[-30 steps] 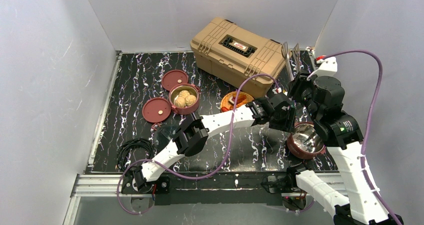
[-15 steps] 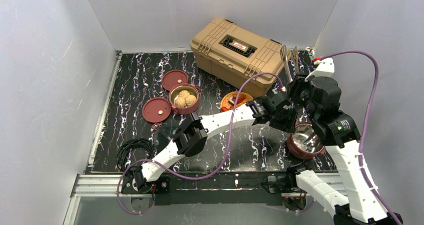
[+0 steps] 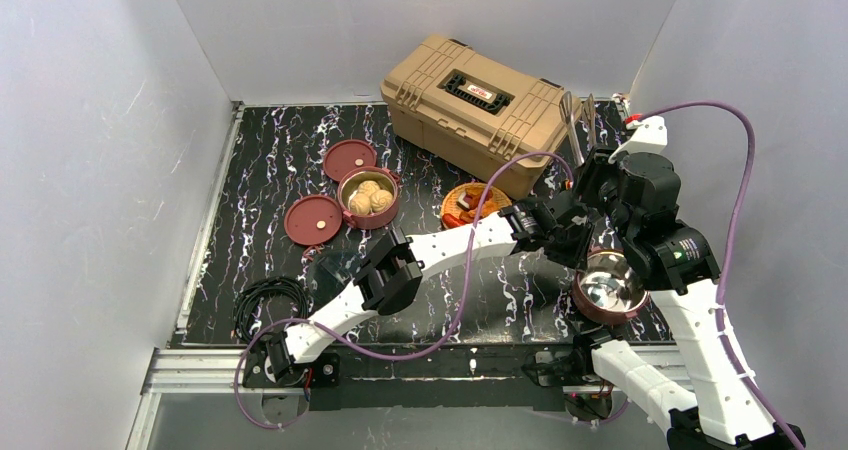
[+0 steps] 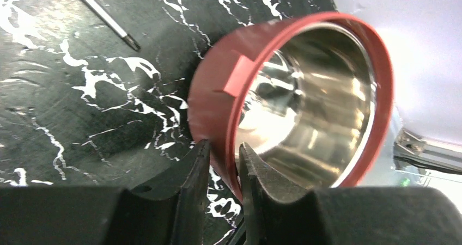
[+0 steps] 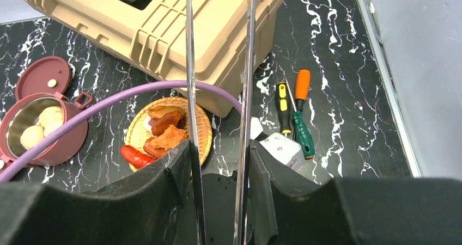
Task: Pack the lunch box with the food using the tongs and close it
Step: Move the packing box to the center of the board.
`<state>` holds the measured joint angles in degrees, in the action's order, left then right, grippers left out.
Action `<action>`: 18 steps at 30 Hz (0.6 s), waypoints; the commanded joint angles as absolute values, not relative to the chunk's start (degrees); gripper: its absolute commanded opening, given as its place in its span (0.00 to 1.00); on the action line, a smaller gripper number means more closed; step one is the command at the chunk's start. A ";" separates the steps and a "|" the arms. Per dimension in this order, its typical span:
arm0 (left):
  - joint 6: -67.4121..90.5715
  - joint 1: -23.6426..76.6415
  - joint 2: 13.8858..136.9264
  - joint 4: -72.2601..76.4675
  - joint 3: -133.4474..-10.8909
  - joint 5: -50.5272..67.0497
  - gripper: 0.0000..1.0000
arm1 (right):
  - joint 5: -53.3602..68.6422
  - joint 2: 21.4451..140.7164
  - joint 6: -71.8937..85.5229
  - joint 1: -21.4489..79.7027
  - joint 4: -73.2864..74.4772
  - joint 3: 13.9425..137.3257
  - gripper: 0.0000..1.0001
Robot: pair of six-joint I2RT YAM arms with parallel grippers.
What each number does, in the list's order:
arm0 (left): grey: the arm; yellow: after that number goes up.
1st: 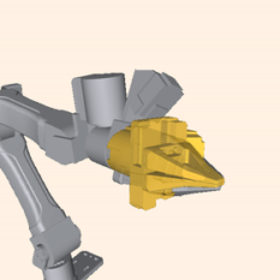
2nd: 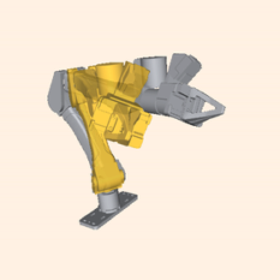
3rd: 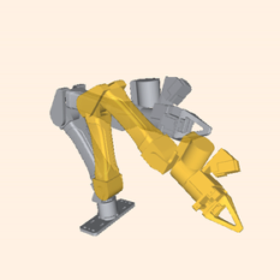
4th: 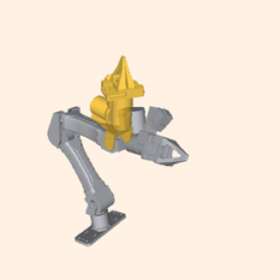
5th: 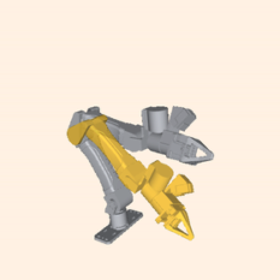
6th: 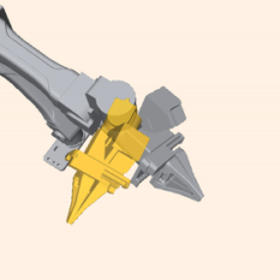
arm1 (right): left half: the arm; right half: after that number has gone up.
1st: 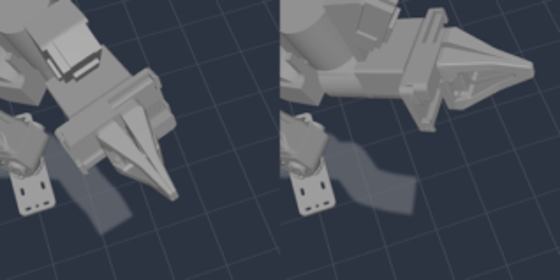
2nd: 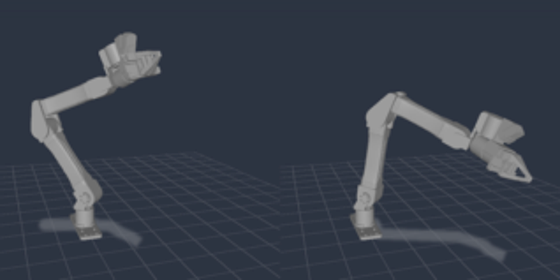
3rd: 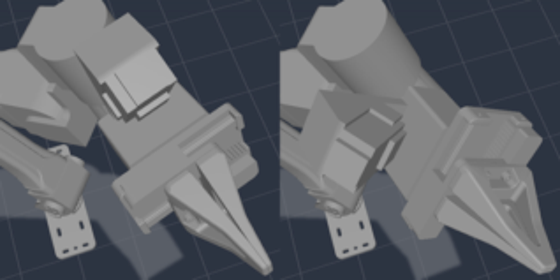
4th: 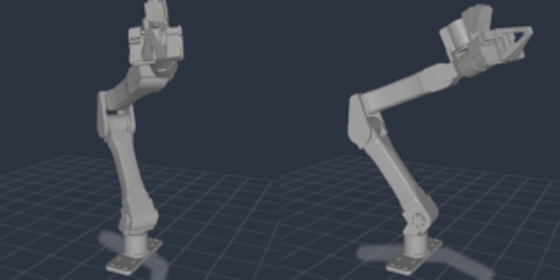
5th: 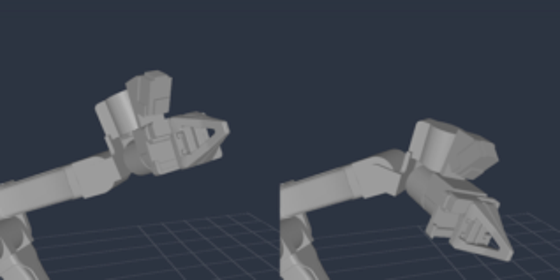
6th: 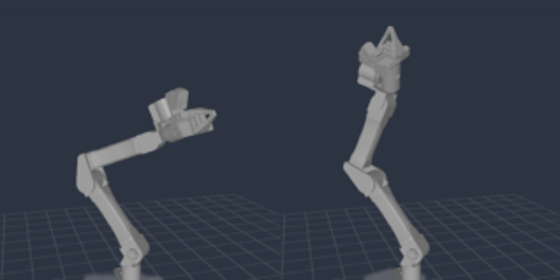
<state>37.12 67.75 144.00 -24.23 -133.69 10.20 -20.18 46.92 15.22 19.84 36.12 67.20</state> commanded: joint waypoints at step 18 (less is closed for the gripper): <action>25.77 68.06 129.27 -36.94 -126.05 1.09 0.00 | -21.32 46.52 16.11 19.77 33.48 66.67 0.48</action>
<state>28.73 67.70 139.28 -32.88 -130.21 2.50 -20.23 46.98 16.05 19.86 36.07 66.63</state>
